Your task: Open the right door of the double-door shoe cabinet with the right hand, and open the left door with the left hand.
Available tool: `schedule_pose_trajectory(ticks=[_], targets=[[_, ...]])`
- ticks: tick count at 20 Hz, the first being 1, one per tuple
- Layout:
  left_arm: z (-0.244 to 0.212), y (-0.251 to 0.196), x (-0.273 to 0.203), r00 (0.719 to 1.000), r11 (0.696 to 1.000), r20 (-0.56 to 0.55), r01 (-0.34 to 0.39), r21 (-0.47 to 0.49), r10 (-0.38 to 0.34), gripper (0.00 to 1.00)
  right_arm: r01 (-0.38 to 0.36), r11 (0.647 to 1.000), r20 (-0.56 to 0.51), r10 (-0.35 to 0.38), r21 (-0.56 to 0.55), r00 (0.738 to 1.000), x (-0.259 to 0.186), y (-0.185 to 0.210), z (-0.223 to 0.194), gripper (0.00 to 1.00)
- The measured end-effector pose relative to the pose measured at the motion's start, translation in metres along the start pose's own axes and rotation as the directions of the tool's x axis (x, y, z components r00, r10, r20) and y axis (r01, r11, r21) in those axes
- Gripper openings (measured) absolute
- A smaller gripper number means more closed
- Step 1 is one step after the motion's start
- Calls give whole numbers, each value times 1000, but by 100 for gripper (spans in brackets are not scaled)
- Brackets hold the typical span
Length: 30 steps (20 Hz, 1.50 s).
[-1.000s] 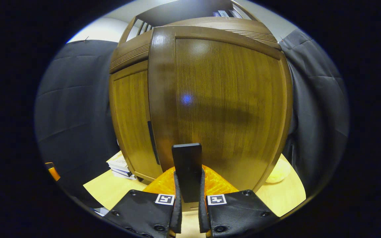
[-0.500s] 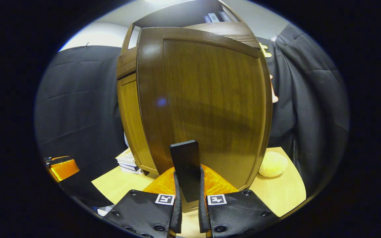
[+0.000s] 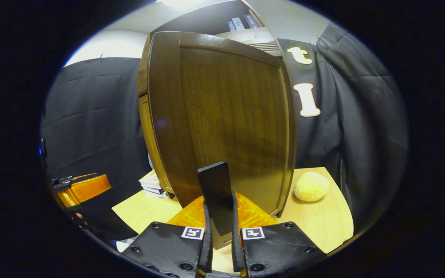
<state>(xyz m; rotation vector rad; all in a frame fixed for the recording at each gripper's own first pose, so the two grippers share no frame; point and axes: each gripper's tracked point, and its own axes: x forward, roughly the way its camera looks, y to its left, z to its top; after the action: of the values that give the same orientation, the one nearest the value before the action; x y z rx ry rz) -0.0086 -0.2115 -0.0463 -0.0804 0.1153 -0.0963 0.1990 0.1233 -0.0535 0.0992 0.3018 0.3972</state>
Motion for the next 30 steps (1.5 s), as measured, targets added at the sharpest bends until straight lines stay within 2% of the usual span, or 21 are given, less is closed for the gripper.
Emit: schedule_pose_trajectory(ticks=[10, 13, 16, 18, 19, 20, 21, 22, 24, 25, 30], targets=[[-11, -61, -12, 999, 1000, 28, -21, 14, 20, 96, 8, 999, 15, -7, -39, 1000, -10, -25, 6, 22], [-11, -82, -15, 999, 999, 35, -21, 39, 20, 96, 27, 1000, 11, -27, -11, 1000, -14, -31, 4, 20], [-9, -101, -20, 999, 999, 45, -5, 53, 3, 96, 75, 997, 25, -76, 30, 997, -13, -39, 7, 20], [-11, -108, -20, 1000, 998, 31, 0, 66, -2, 96, 69, 995, 26, -71, 68, 997, -11, -35, 8, 16], [-13, -108, -21, 1000, 998, 23, 2, 69, -4, 96, 56, 995, 25, -58, 83, 998, -10, -28, 8, 10], [-14, -107, -19, 1000, 998, 18, 3, 69, -5, 96, 59, 995, 29, -61, 83, 998, -12, -29, 9, 18], [-13, -107, -20, 1000, 998, 15, 2, 68, -3, 96, 65, 996, 39, -68, 68, 997, -13, -32, 11, 19], [-13, -107, -20, 1000, 998, 12, -1, 65, 0, 96, 70, 996, 49, -73, 54, 996, -12, -37, 13, 15], [-14, -105, -18, 1000, 998, 4, -7, 56, 7, 96, 77, 996, 58, -80, 54, 995, -11, -39, 14, 17], [-14, -104, -16, 1000, 999, 1, -7, 53, 7, 96, 83, 995, 56, -86, 60, 995, -12, -39, 14, 12], [-4, -70, 26, 1000, 998, 1, 8, 68, -8, 96, 143, 989, 61, -145, 40, 988, -19, -46, 13, 17]])
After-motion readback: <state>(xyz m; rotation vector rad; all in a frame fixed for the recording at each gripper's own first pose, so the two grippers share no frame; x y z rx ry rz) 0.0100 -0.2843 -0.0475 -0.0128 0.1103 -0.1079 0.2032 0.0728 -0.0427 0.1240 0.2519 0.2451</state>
